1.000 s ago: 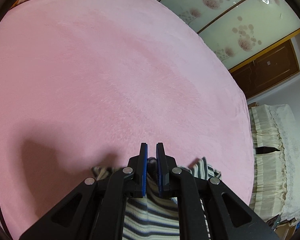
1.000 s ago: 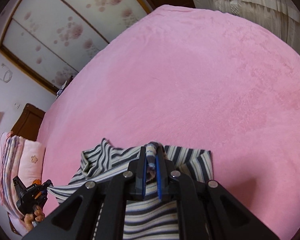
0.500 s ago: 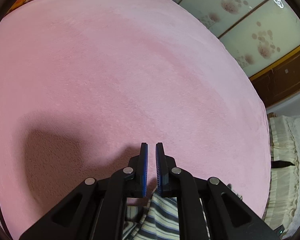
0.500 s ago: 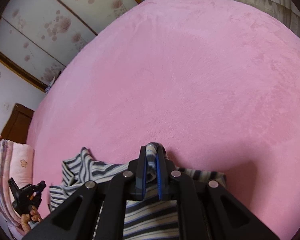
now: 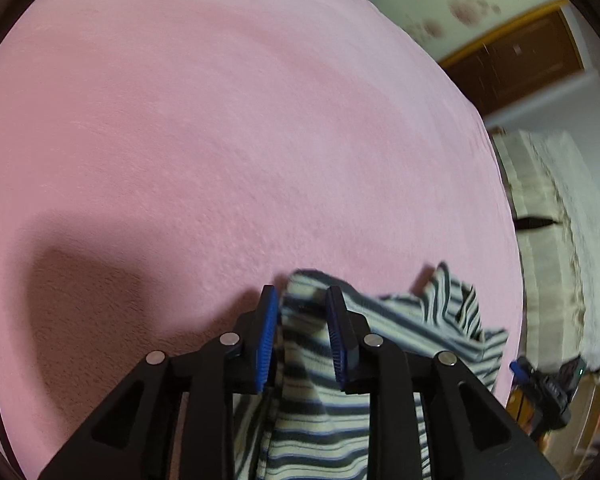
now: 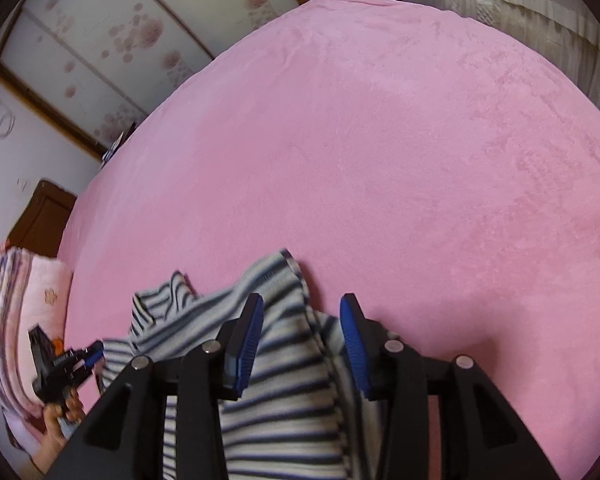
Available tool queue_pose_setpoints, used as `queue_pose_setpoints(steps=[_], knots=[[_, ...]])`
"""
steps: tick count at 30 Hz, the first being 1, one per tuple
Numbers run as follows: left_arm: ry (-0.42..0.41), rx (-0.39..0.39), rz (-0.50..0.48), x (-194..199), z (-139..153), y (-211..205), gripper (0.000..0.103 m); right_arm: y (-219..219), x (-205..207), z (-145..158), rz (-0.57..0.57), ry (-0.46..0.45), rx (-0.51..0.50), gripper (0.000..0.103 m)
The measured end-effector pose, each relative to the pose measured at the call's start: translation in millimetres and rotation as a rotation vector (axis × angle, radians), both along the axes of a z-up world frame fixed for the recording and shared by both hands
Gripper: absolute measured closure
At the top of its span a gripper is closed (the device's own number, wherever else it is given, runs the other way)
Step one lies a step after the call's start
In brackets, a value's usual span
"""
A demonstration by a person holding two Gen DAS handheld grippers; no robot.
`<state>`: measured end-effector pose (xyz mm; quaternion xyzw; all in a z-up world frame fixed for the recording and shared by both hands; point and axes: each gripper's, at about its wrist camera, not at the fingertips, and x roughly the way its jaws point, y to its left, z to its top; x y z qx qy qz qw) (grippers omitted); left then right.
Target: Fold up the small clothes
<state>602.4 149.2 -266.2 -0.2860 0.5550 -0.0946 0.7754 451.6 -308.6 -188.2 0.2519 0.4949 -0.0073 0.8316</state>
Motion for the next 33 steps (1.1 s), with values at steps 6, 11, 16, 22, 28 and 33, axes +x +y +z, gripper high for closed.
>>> queue_pose_setpoints(steps=[6,11,16,22,28,33], knots=[[0.019,0.008,-0.018,5.1,-16.4,-7.6,0.073,6.5,6.1,-17.9,0.046,0.01,0.026,0.063],[-0.004,0.027,-0.01,3.8,-17.3,-9.2,0.076,16.0,14.3,-32.6,0.065,0.012,0.03,0.063],[-0.087,0.154,-0.034,-0.2,1.6,-23.9,0.097,26.8,21.0,-37.4,0.092,0.004,-0.008,0.092],[-0.17,0.186,0.037,-8.7,30.8,-21.0,0.098,36.4,2.4,-14.3,0.075,-0.052,-0.133,0.097],[-0.211,0.194,0.09,-12.1,29.1,-14.0,0.097,35.5,-9.0,-4.1,0.035,-0.105,-0.225,0.097],[-0.128,0.25,0.11,-6.4,-4.1,-17.8,0.093,30.1,1.6,-33.5,-0.008,-0.019,-0.19,0.092]])
